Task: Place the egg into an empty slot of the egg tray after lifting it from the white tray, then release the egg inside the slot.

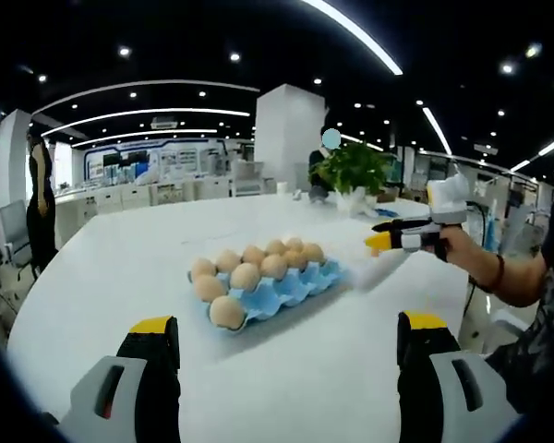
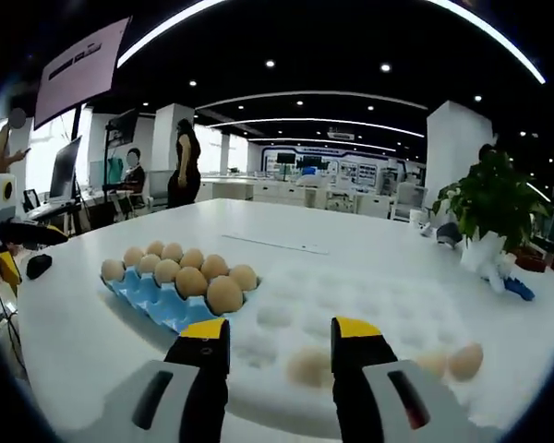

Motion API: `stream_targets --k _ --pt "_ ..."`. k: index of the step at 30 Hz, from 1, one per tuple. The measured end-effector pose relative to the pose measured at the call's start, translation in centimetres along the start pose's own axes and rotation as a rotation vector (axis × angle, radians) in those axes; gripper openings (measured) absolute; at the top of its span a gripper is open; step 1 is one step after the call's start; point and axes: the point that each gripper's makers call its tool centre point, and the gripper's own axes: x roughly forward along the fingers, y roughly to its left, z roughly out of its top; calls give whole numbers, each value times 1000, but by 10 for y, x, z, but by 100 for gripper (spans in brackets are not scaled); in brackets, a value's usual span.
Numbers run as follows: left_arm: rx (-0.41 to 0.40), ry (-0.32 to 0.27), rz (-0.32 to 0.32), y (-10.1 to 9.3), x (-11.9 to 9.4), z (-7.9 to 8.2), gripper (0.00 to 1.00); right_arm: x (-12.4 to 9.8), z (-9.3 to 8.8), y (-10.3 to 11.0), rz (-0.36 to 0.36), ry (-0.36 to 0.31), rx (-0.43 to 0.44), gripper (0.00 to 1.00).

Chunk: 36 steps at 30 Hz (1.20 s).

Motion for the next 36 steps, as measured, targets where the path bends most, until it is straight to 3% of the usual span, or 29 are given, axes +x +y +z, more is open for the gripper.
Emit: stream_targets --k 12,16,17,21,23,27,30,36 --pt "-3 9 18 4 1 -2 100 -4 -22 -37 -68 36 19 46" --pt "-4 20 31 6 0 -7 100 -5 -30 -46 -85 34 43 45" --pt "-3 21 35 6 0 -8 100 -6 -29 -46 -78 13 91 45" --pt "-8 26 48 10 0 -10 100 -9 -29 -52 -83 1 101 45" --pt "-11 23 48 11 -2 -9 100 -8 -28 -59 -90 -19 121 43" --pt "-18 -16 29 6 -4 1 100 -11 -38 -71 -115 11 138 42" --pt "-9 -25 13 -1 -3 5 100 -15 -40 -67 -85 -10 186 42" --pt "-1 -28 -10 -15 2 5 100 -27 -34 -55 -64 -57 151 42"
